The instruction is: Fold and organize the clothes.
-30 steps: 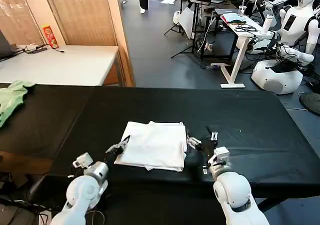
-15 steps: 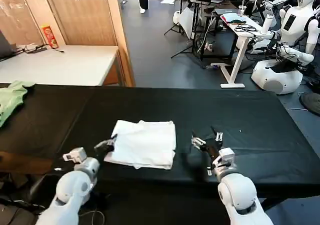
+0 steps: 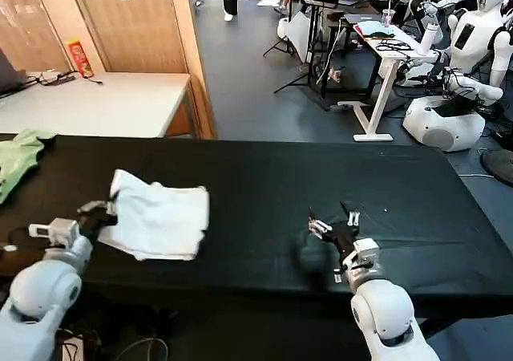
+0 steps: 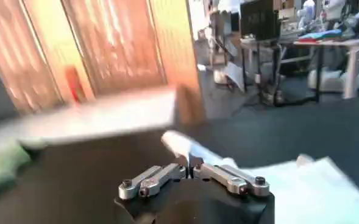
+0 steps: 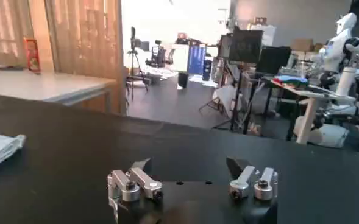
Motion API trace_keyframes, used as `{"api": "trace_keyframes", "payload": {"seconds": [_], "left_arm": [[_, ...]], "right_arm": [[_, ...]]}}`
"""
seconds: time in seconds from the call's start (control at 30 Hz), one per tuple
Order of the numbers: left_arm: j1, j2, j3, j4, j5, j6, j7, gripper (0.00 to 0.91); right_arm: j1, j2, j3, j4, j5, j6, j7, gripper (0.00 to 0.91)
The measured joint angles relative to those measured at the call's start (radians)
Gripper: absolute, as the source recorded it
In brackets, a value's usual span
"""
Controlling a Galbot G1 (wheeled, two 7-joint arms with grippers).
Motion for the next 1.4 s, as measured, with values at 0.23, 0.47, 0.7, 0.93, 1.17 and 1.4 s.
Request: {"api": "trace_keyframes", "payload": {"seconds": [0.23,0.47,0.7,0.93,1.17,1.4], "left_arm": [[-0.030,-0.054,0.099,-0.120,0.044,0.011,-0.024,0.000],[-0.120,-0.212,0.345,-0.090,0.023,0.013,-0.035,0.000],[-0.156,-0.373,0.534,-0.007,-0.016,0.017,-0.062,0.215],[-0.173,-0.458,0.605,0.031,0.049,-0.031,0.005,0.878],[-0.173,-0.444,0.598,0.038,0.140,-0.132,0.073,0.878],[-0.159,-0.400,0.561,0.033,0.170,-0.181,0.071,0.878]], "right_arm": [[-0.018,-0.003,0.009,0.009,-0.006,0.000,0.000,0.878],[-0.045,-0.009,0.025,0.028,-0.005,0.000,-0.002,0.878],[-0.064,-0.026,0.023,0.055,0.078,-0.022,-0.007,0.878],[-0.080,-0.046,0.002,0.071,0.191,-0.078,-0.023,0.878],[-0.065,-0.037,-0.028,0.056,0.243,-0.114,-0.021,0.878],[-0.031,-0.009,-0.065,0.011,0.305,-0.149,0.047,0.878]]}}
